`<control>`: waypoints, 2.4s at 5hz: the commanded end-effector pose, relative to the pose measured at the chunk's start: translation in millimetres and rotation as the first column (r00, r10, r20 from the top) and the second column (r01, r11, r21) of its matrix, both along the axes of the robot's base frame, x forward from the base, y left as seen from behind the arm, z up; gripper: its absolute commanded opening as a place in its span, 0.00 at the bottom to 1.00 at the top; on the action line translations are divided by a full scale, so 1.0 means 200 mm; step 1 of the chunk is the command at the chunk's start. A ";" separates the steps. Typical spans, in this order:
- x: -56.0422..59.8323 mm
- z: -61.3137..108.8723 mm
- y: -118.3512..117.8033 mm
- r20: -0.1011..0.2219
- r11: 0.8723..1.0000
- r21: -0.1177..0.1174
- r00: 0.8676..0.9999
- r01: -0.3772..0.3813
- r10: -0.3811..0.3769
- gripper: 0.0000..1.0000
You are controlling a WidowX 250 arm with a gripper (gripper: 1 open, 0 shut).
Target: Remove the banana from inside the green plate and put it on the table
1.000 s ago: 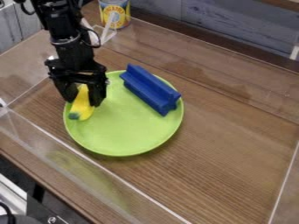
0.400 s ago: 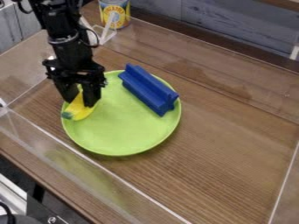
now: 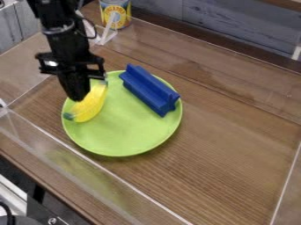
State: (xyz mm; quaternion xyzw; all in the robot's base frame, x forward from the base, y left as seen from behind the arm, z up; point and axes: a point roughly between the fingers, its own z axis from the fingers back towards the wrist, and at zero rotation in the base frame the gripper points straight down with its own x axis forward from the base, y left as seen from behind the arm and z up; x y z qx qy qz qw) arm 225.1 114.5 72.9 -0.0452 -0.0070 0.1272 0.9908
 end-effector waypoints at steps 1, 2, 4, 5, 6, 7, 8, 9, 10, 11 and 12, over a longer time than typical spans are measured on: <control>0.04 0.03 0.00 0.035 1.000 0.024 0.999 0.002 -0.002 1.00; 0.06 0.00 0.00 0.032 1.000 0.024 0.999 -0.001 0.001 1.00; 0.06 -0.14 0.09 0.027 0.997 0.023 0.996 0.079 -0.080 1.00; 0.08 -0.19 0.10 0.027 0.997 0.025 0.997 0.077 -0.078 0.00; 0.11 -0.17 0.09 0.024 0.997 0.025 0.997 0.078 -0.079 0.00; 0.15 -0.11 0.04 0.025 0.996 0.022 0.996 0.088 -0.088 0.00; 0.19 -0.04 -0.02 0.034 0.994 0.019 0.994 0.103 -0.104 0.00; 0.21 0.03 -0.09 0.046 0.987 0.013 0.986 0.160 -0.160 0.00; 0.22 0.10 -0.16 0.058 0.979 0.003 0.977 0.205 -0.205 0.00; 0.21 0.15 -0.23 0.069 0.979 -0.005 0.977 0.205 -0.204 0.00; 0.19 0.18 -0.32 0.078 0.976 -0.014 0.974 0.216 -0.214 0.00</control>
